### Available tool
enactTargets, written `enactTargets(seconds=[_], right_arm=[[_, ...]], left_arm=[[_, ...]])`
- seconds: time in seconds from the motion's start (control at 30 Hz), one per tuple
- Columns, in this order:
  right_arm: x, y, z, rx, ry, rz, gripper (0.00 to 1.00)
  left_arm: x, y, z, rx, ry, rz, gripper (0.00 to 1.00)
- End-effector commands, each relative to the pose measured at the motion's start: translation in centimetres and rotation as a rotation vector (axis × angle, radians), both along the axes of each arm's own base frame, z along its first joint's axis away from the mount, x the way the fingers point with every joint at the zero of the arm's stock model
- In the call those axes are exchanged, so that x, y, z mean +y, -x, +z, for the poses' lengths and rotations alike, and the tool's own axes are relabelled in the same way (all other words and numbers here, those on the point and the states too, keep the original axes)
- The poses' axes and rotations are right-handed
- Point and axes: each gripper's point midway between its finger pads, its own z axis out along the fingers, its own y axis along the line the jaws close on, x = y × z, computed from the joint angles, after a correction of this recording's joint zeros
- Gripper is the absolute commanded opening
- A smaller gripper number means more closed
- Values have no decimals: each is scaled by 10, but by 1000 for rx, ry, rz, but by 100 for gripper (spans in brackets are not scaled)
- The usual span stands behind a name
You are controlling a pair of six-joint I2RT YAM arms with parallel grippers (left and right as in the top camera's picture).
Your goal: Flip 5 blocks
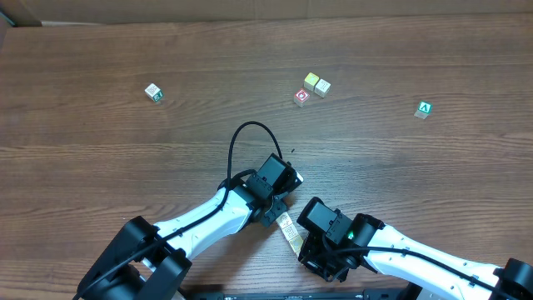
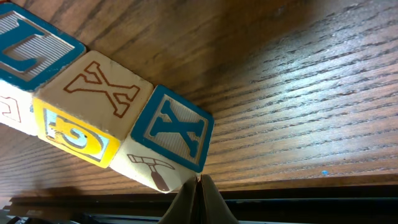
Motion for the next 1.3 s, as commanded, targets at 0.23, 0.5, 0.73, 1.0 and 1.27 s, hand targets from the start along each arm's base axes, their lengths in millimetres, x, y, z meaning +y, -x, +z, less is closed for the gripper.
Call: enactTargets(seconds=[0.23,0.5,0.73,1.0,1.27], right_arm=[[2,-15,1,-80,2,-18,4],[2,-16,1,-83,2,-18,4],[2,-19,0,-97,7,-21,4],[2,-21,0,-113,12,-25,4],[4,-24,0,-126,1,-22,4]], left_arm=[[-7,16,-11,76,23,-56,4],[-10,13,-9,62,33,-60,4],[-11,12,-9,59,35,-60,4],[-11,12,-9,59,36,-60,4],[-12,11,-9,53,39,-63,4]])
